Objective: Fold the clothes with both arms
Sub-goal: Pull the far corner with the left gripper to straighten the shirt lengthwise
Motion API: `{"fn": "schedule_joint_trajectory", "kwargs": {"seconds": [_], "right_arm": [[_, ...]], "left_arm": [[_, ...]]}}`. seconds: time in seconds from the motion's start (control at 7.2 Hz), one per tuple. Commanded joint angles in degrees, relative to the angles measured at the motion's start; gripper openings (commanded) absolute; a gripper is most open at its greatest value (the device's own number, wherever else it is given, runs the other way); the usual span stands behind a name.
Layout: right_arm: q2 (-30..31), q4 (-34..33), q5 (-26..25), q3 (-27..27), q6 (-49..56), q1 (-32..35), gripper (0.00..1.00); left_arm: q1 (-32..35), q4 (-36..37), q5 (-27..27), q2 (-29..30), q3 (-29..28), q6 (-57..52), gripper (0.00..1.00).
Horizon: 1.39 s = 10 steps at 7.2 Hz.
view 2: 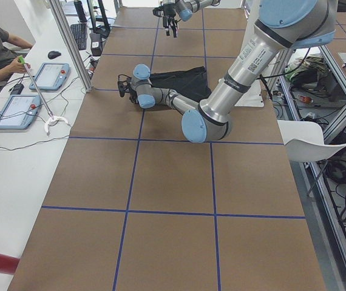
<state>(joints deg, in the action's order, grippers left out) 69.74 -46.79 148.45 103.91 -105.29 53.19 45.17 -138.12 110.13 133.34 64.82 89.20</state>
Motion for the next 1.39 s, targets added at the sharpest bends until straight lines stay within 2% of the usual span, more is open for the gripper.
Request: {"fn": "schedule_joint_trajectory", "kwargs": {"seconds": [0.0, 0.28, 0.42, 1.11, 1.25], "right_arm": [[0.31, -0.05, -0.27, 0.07, 0.0, 0.59, 1.0], [0.49, -0.05, -0.27, -0.11, 0.0, 1.12, 1.0], [0.58, -0.05, -0.35, -0.2, 0.0, 1.21, 1.0], [0.66, -0.32, -2.73, -0.64, 1.83, 0.95, 1.0], [0.66, -0.67, -2.9, -0.9, 2.45, 0.51, 1.0]], "left_arm": [[0.8, -0.3, -3.41, 6.46, -7.39, -0.25, 0.0], [0.71, -2.23, -4.22, 10.53, -12.86, -0.25, 0.0], [0.54, -3.72, -6.66, 10.71, -13.92, -0.25, 0.0], [0.89, -4.61, -6.86, 10.72, -14.29, -1.92, 0.0], [1.15, -4.79, -6.95, 10.63, -13.94, -2.44, 0.99]]}}
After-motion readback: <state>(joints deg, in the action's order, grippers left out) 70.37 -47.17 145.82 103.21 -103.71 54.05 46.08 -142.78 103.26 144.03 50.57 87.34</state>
